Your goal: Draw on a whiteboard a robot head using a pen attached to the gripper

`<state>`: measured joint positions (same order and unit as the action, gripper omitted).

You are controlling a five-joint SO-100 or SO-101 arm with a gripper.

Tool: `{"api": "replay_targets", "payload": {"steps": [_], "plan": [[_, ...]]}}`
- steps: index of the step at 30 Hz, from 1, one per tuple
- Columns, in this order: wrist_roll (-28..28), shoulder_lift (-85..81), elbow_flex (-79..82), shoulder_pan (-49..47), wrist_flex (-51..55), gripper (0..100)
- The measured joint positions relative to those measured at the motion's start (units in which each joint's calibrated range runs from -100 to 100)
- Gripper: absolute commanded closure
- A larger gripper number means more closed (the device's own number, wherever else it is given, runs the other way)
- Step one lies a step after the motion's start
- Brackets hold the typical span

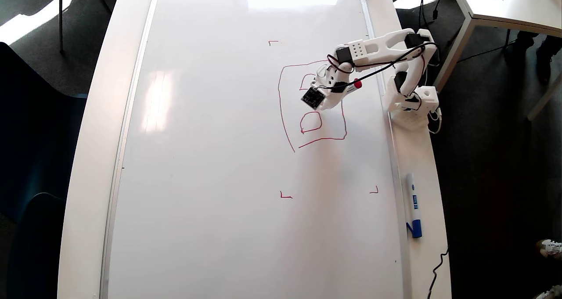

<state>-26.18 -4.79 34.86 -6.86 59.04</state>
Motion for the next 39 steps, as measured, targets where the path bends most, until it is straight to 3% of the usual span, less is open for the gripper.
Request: {"api": "replay_targets", "payload": {"steps": [8, 39], "plan": [[0.00, -0.08, 0.73, -0.08, 4.31, 99], [0.00, -8.39, 9.32, 6.26, 3.21, 99]]}}
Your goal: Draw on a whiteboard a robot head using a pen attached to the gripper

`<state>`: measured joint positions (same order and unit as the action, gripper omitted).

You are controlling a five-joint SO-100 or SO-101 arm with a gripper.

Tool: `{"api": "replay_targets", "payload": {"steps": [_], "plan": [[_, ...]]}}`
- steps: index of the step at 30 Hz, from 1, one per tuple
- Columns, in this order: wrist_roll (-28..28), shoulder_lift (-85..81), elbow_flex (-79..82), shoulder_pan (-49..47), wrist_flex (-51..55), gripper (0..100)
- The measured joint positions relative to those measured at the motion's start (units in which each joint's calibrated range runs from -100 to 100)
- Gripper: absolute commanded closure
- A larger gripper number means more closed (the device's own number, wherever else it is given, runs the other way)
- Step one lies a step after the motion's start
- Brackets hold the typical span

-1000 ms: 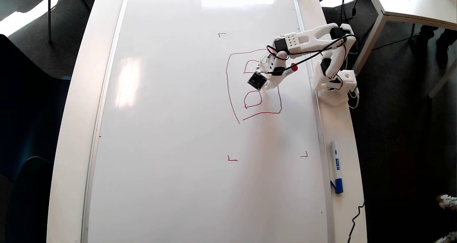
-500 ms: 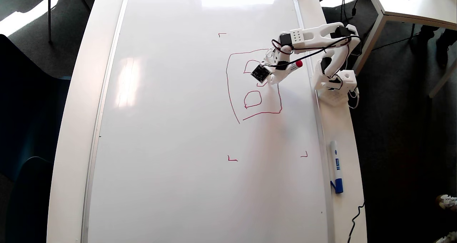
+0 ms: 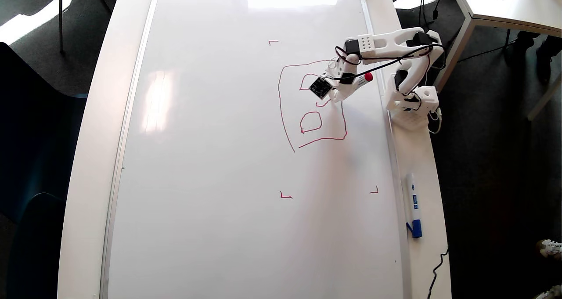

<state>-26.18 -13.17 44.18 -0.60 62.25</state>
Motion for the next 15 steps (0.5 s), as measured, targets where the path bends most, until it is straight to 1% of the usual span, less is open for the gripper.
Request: {"api": "replay_targets", "payload": {"steps": [9, 15], "plan": [[0.00, 0.76, -1.64, 1.58, -3.72, 99], [0.00, 5.08, -6.30, 1.73, -3.89, 99]]}}
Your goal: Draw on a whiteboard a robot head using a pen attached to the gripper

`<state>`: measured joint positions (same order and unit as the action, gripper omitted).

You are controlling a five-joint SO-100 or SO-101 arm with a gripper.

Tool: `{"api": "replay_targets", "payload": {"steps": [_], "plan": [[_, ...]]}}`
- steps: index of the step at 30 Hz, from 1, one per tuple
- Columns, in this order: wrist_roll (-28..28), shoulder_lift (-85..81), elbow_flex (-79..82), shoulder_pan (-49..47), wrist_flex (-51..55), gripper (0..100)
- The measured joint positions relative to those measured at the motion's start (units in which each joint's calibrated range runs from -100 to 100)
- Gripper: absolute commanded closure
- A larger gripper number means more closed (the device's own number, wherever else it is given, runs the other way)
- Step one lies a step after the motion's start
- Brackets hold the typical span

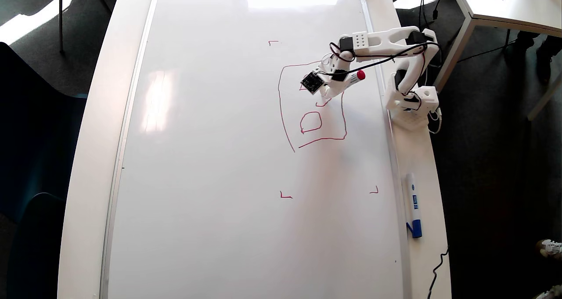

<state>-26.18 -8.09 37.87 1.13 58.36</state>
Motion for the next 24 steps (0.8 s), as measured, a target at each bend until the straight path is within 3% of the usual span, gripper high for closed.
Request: {"api": "replay_targets", "payload": {"steps": [24], "plan": [[0.00, 2.71, -5.03, -4.45, -0.25, 99]]}}
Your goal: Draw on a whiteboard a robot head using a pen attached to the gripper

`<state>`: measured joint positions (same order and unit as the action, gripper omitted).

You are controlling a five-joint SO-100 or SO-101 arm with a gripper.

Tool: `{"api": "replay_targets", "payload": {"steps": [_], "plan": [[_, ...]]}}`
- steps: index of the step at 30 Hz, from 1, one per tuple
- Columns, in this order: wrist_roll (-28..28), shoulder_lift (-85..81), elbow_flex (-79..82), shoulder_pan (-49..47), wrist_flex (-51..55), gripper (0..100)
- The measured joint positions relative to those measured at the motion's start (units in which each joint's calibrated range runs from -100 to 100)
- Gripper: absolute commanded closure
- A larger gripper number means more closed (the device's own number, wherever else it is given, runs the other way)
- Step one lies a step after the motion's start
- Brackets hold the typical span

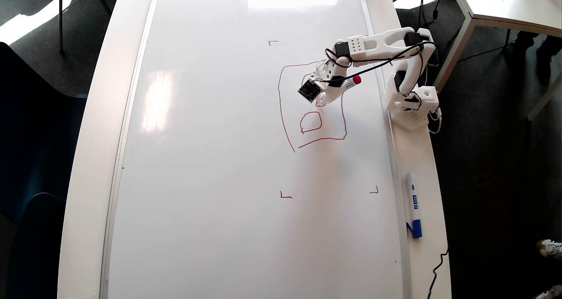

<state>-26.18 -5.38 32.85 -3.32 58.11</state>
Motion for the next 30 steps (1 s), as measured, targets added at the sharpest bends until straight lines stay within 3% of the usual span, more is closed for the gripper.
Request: {"api": "replay_targets", "payload": {"steps": [18, 30], "plan": [[0.00, -5.34, -2.28, -0.08, 0.34, 99], [1.27, 5.59, -13.80, -0.98, -5.49, 99]]}}
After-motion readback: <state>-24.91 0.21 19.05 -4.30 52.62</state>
